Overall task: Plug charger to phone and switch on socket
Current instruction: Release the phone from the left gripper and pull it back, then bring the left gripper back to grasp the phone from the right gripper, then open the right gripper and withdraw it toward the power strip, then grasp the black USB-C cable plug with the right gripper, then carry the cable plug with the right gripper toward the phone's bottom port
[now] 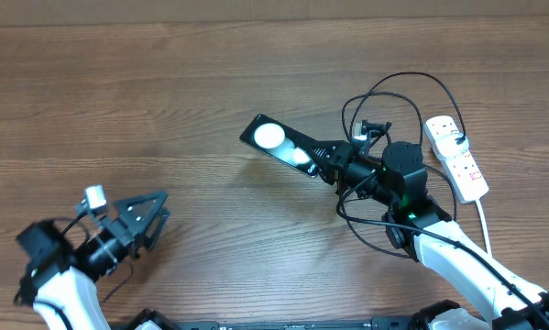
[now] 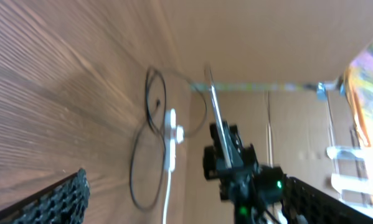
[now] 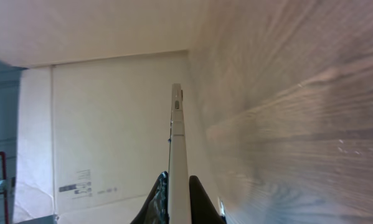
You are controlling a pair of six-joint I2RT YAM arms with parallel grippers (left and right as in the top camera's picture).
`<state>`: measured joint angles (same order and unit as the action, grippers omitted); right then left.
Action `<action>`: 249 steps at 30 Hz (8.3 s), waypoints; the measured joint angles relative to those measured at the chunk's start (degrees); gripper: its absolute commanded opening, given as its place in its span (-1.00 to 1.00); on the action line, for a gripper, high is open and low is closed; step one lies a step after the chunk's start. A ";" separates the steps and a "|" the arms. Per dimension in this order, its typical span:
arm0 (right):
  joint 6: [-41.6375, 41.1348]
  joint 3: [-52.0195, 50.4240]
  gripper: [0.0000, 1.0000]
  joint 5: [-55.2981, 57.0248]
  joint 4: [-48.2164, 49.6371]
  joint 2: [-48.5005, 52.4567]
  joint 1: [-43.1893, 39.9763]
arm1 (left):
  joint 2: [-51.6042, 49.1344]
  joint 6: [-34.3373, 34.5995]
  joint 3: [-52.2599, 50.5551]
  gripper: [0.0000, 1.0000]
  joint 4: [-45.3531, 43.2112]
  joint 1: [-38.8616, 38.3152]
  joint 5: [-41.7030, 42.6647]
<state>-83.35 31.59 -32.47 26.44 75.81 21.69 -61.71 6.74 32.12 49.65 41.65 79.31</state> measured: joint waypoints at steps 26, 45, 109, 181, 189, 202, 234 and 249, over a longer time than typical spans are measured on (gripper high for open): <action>-3.89 0.00 -0.92 16.28 0.66 0.00 7.91 | -10.69 74.49 0.81 0.77 -72.39 -51.06 -33.22; -13.25 0.00 -0.93 16.35 1.70 0.00 13.33 | -10.69 80.15 0.79 -0.31 -72.30 -52.19 -37.62; 52.98 32.15 1.00 37.81 -56.39 8.44 -8.66 | -11.08 53.02 0.37 -0.92 -49.40 -42.75 -24.37; 70.97 62.60 -0.92 9.44 -109.96 20.76 -7.10 | -21.14 50.03 3.91 -0.91 -64.02 -33.83 -13.55; 77.13 62.60 -0.92 6.99 -114.64 20.76 10.93 | -30.58 50.07 15.21 -0.92 -65.16 -33.68 -2.14; 76.39 62.58 -0.92 7.96 -103.69 20.76 24.79 | -32.50 50.25 17.86 -0.92 -65.18 -33.68 7.41; 65.35 60.19 -0.92 0.04 -96.06 20.76 19.78 | -32.59 66.05 18.08 -0.92 -85.02 -33.68 9.73; 65.33 59.89 -0.92 -2.71 -96.04 20.76 19.61 | -32.59 70.97 18.08 -0.91 -85.44 -33.68 9.64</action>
<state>-18.02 91.48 -35.18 -69.60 96.57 41.30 -94.30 77.71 50.19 -35.79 7.97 88.95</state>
